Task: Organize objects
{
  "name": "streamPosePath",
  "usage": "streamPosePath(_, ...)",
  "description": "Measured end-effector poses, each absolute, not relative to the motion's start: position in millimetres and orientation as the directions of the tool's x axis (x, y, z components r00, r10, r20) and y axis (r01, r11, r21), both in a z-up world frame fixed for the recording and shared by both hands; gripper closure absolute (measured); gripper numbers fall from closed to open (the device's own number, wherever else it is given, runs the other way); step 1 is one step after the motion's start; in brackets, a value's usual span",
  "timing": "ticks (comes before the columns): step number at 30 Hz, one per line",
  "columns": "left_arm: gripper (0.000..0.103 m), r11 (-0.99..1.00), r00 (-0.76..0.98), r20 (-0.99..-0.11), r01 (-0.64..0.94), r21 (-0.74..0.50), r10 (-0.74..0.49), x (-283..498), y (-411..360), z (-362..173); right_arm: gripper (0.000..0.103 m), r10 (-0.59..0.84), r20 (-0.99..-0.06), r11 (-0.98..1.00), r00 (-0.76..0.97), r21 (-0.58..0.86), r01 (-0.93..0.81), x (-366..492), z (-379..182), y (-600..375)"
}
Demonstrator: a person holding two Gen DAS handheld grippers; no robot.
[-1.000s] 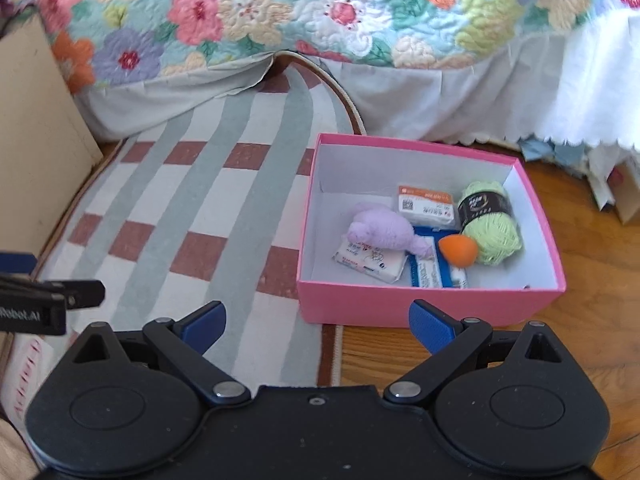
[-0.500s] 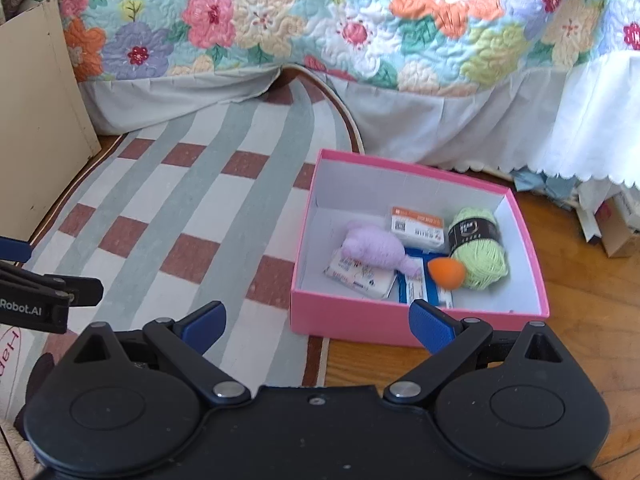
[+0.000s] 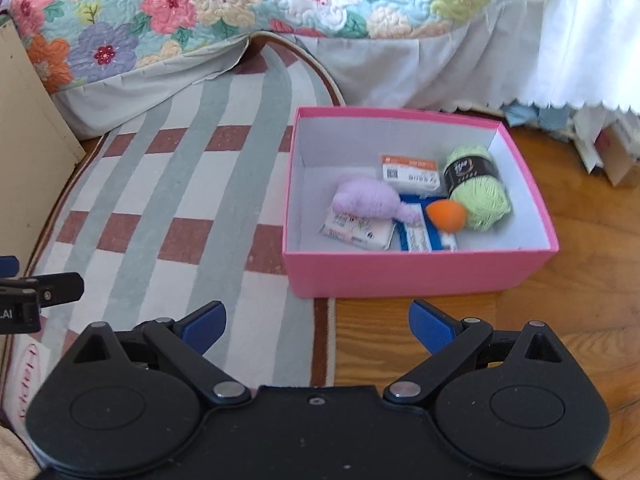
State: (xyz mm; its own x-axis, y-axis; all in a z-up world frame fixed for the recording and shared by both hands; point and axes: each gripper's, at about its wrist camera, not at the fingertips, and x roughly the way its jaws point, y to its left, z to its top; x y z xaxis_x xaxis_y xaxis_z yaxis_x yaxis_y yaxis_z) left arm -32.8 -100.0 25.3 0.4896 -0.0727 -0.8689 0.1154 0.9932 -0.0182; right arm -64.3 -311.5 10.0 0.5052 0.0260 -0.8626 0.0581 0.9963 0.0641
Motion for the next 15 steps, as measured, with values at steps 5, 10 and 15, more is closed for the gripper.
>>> streamPosePath(5,0.000,0.993,0.511,-0.857,0.116,-0.001,-0.061,-38.9,-103.1,32.0,0.003,-0.012,-0.865,0.998,0.502,0.019,0.056,-64.8,9.3,-309.2)
streamPosePath(10,0.000,0.994,0.523,-0.851,0.108,0.009,-0.049,-43.0,-103.9,38.5,0.003,0.015,-0.868,0.998,0.496,0.044,0.047,-65.6,10.1,-308.1)
streamPosePath(15,0.000,0.995,0.519,-0.853,0.097,-0.001,-0.051,-44.9,-99.4,39.8,0.003,0.040,-0.870,0.998,0.491,0.059,0.023,-68.7,10.9,-302.1)
